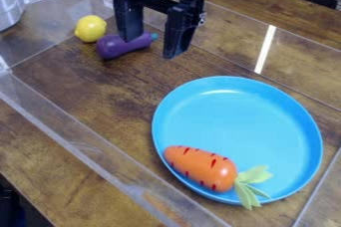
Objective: Remove the carrot from inside the blue tray and put it on the table
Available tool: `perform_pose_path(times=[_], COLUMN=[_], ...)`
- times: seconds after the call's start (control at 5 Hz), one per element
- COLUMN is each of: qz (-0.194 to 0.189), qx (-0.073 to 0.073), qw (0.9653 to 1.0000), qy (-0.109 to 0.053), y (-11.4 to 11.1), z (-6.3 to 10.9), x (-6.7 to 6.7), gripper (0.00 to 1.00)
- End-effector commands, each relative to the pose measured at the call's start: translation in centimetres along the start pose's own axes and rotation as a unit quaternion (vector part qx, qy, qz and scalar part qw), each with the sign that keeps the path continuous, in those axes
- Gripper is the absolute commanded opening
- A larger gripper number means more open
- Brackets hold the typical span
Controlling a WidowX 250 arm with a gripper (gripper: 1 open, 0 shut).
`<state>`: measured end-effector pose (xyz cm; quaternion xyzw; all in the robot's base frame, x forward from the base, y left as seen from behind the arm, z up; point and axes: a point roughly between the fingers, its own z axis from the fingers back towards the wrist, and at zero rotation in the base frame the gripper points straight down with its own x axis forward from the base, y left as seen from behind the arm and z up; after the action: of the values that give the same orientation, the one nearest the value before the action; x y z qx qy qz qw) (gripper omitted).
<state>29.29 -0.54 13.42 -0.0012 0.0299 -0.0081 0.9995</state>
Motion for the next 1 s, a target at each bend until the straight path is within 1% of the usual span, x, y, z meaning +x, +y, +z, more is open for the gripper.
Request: perform_pose_path(times=[0.0, 0.2, 0.4, 0.6, 0.8], qz=[-0.017, -0.034, -0.078, -0.156, -0.245], qx=[0.001, 0.003, 0.007, 0.015, 0.025], qw=[0.9999, 0.9994, 0.9969, 0.9876, 0.9693], qy=[0.004, 0.007, 0.005, -0.002, -0.01], y=[-0.5, -1.0, -2.4, -4.0, -5.6], z=[-0.5, -1.1, -1.4, -2.1, -3.2], x=[-0.1, -0.3, -0.8, -1.5, -2.2], gripper=[1.0, 1.0, 1.0, 1.0, 1.0])
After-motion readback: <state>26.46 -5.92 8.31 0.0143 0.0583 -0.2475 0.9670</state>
